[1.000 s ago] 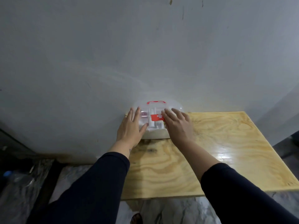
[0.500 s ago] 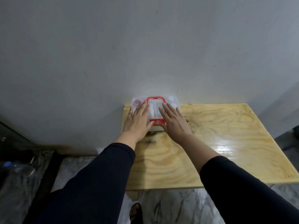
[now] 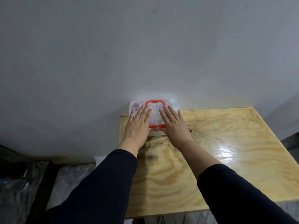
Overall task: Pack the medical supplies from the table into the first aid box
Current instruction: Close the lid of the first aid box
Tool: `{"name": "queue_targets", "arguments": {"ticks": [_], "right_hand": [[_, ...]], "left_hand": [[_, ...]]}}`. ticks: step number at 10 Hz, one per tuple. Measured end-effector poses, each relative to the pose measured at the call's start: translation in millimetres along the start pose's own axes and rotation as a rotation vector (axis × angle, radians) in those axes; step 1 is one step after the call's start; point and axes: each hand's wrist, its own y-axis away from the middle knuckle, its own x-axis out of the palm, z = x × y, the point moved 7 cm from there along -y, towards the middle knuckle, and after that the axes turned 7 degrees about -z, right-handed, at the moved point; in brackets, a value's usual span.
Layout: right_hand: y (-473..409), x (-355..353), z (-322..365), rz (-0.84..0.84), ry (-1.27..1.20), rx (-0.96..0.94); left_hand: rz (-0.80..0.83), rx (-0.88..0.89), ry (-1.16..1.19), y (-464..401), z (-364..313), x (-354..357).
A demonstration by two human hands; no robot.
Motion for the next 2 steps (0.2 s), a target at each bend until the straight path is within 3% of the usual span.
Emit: {"name": "queue_targets", "arguments": {"ticks": [2], "right_hand": [[0.9,-20.5,-1.3,0.019,-0.115,-0.006]], "left_hand": [[-0.017,0.012,0.101,4.2,2.6,-16.0]]}}
